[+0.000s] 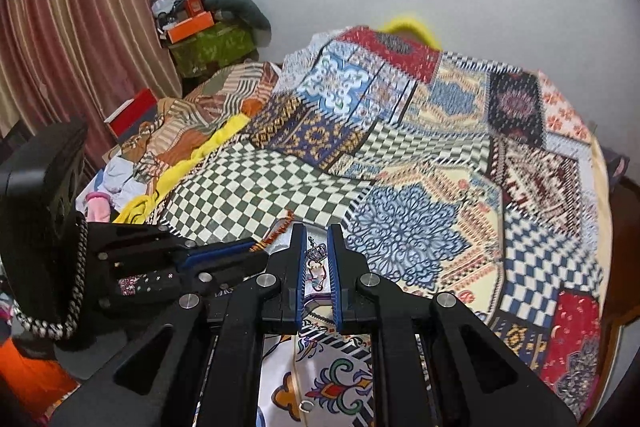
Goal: Organize jewelry
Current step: 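Carry the red bracelet over the tin with the left tool, then open the left tool to drop the bracelet into the tin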
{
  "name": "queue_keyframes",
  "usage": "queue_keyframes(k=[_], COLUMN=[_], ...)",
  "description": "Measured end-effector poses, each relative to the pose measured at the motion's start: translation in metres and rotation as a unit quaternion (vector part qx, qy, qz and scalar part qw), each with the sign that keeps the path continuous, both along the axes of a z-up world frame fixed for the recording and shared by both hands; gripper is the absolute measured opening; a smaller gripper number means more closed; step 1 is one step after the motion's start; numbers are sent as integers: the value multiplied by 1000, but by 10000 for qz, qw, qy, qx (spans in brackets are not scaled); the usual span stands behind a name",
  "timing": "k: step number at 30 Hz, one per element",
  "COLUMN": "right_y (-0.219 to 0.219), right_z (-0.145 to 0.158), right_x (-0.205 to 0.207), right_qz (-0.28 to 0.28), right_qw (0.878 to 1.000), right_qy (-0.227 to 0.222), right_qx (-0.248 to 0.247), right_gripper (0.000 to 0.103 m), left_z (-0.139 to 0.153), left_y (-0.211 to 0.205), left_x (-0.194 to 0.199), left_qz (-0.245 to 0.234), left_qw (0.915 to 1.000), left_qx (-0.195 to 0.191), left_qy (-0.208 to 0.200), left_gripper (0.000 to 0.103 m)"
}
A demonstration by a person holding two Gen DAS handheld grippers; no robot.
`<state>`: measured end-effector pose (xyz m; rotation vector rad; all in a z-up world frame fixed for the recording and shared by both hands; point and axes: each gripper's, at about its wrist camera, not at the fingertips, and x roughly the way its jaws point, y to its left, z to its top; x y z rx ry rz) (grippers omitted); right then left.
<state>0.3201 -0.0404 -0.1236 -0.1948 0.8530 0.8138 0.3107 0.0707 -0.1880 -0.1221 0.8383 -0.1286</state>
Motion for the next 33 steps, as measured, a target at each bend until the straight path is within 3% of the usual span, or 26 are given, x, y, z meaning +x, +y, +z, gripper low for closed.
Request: queue_keyframes(k=[12,17,23,30,33], right_y=[17,17,20,21,17], right_z=[-32,-41,-45,-44,-38], right_x=[16,26,27,22,18], right_qz=[98,51,45,78,54], right_qw=[9980,9959,9950,9943,9946], right_qy=[512,864,912,927,912], right_qx=[-352,-273,-410,-526,-490], right_gripper=[9,9,9,10,12], left_z=[-26,-31,-32,-30,-26], left_y=[-8,-9,-4,-2,-1], left_x=[13,14,13,10,8], left_qz=[-156,-180,-156,-109,-58], left_qw=[9992,9990,9991,9988,9990], left_qx=[232,230,165,186,150], left_qy=[270,336,372,443,415], left_gripper=[5,5,5,9,19])
